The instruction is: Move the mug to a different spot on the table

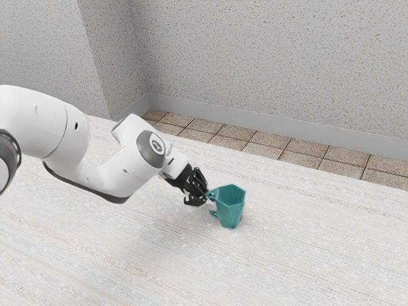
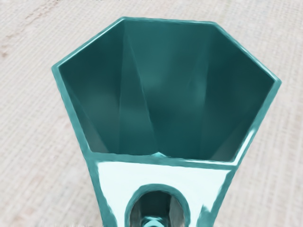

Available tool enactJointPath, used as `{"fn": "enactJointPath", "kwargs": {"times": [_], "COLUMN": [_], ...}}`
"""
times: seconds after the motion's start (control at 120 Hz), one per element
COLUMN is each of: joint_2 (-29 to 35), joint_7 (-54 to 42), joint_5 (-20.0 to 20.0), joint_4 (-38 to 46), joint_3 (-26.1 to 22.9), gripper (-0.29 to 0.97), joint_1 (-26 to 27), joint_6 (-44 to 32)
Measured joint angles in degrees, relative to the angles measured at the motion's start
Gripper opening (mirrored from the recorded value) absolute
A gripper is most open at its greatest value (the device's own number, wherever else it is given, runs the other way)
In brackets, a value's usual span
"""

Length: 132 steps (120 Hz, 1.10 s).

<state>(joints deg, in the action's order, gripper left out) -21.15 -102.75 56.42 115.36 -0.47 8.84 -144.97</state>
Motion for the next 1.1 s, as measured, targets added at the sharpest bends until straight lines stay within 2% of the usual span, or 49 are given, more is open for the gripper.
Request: {"fn": "enactJointPath", "kwargs": {"times": [0.142, 0.308, 0.542, 0.933, 1.1], "joint_2": [0.3, 1.1, 3.6, 13.3, 19.0], "joint_7": [1.0, 2.2, 2.8, 2.7, 2.2], "joint_5": [2.1, 5.0, 5.9, 6.1, 8.4], "joint_4": [0.0, 0.1, 1.1, 13.5, 21.2], "joint_3": [0.1, 0.4, 2.4, 5.0, 5.2], "gripper": [-0.06, -0.05, -0.05, -0.06, -0.06], "joint_1": [-0.8, -1.7, -2.6, -2.6, -2.4], "joint_6": [0.6, 2.0, 3.0, 2.4, 1.5]}}
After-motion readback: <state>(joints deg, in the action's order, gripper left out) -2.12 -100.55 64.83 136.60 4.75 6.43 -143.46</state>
